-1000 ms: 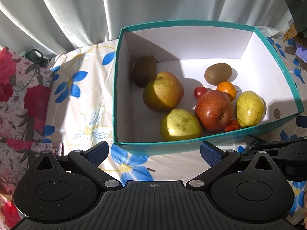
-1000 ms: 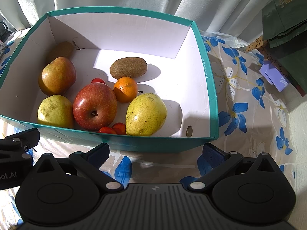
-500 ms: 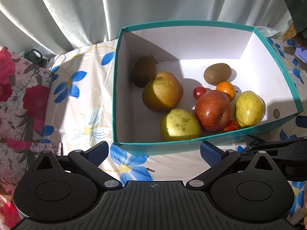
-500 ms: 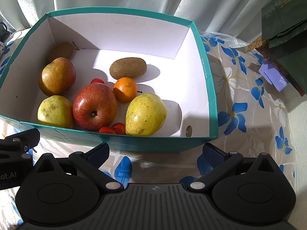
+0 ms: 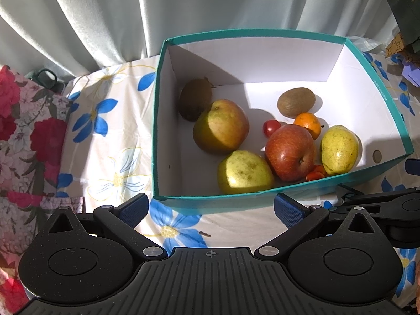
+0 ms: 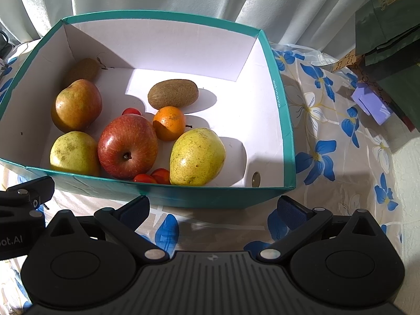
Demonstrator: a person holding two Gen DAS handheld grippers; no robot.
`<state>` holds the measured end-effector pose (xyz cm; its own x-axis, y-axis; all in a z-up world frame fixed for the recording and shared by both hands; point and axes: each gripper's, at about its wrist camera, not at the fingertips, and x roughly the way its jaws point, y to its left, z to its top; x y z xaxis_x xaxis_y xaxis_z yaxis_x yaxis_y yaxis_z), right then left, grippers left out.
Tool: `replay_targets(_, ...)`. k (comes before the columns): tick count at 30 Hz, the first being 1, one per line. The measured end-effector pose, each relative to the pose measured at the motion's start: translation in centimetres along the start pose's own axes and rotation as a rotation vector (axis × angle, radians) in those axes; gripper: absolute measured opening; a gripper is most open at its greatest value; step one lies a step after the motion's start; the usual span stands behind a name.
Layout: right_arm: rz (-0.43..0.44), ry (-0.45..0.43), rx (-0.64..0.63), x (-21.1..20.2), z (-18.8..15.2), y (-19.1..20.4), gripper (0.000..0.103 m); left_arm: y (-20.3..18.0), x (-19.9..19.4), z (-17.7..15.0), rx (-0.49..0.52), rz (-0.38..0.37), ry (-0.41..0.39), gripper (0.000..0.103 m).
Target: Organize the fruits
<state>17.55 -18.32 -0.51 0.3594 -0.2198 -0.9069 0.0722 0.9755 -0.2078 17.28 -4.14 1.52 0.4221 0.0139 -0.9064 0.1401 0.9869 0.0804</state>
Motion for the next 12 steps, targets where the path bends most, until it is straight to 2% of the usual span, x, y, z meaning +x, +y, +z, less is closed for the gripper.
replay_targets(12, -0.002, -0.003, 0.014, -0.04, -0.09, -0.03, 0.103, -0.19, -0.46, -0.29, 0.016, 0.017, -0.030, 0.103)
